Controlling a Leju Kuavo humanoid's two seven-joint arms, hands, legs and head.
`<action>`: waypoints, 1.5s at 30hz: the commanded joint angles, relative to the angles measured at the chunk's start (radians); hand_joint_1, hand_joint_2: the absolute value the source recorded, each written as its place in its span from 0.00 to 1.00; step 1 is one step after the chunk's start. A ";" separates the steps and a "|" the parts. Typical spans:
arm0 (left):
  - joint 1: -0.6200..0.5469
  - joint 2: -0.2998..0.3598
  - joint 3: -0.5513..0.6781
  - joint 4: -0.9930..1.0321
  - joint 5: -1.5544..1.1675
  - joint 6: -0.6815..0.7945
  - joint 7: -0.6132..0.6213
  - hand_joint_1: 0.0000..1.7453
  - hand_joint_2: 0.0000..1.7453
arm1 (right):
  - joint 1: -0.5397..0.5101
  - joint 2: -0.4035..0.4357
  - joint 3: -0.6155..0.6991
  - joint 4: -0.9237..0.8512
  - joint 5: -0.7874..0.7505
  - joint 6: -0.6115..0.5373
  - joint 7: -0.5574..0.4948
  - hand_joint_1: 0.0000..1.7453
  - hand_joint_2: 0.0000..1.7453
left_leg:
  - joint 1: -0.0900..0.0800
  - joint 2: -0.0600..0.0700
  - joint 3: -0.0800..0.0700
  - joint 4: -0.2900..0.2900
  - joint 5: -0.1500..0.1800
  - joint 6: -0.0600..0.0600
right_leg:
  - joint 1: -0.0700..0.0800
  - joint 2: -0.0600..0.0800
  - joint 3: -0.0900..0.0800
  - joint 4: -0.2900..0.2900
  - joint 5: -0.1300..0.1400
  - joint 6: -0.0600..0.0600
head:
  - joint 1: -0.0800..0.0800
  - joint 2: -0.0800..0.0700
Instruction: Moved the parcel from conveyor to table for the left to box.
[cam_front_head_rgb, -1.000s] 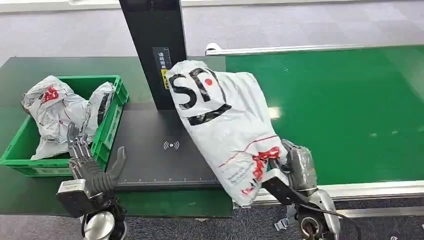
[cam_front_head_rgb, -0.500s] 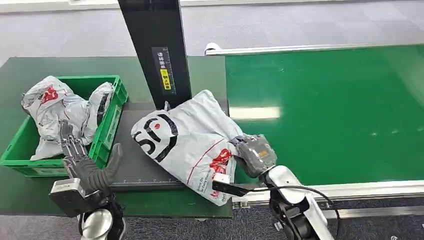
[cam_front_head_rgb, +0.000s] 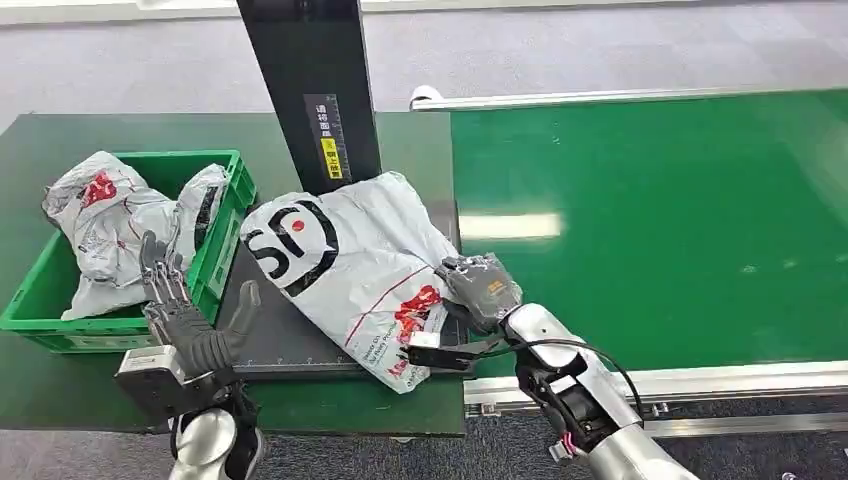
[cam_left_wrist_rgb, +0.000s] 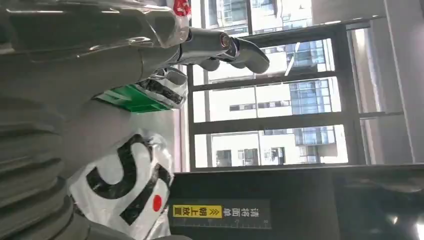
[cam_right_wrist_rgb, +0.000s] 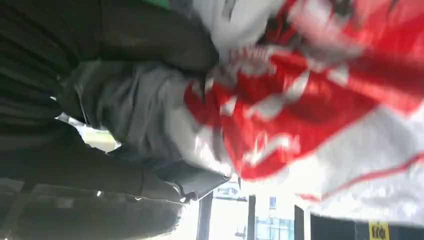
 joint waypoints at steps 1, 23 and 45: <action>-0.032 0.028 -0.037 0.094 0.036 -0.117 0.033 0.00 1.00 | 0.041 0.015 -0.117 -0.027 -0.454 0.213 -0.227 0.00 1.00 | 0.000 -0.001 0.000 -0.001 0.001 0.000 | 0.000 -0.001 0.001 -0.001 0.000 0.000 | 0.000 0.000; -0.086 0.061 -0.174 0.317 -0.162 -0.456 0.261 0.00 1.00 | 0.410 0.006 -0.416 -0.460 -1.060 0.582 -0.290 0.00 1.00 | -0.001 -0.006 0.000 -0.002 0.001 0.001 | -0.001 -0.005 0.001 -0.002 -0.001 0.000 | 0.000 0.000; -0.385 -0.019 -0.220 0.710 -1.008 -0.141 0.771 0.00 1.00 | 0.447 0.159 -0.532 -0.489 -1.019 0.617 -0.240 0.00 1.00 | 0.000 -0.004 -0.002 -0.001 0.002 0.000 | 0.000 -0.004 0.000 -0.002 0.001 0.000 | 0.000 0.000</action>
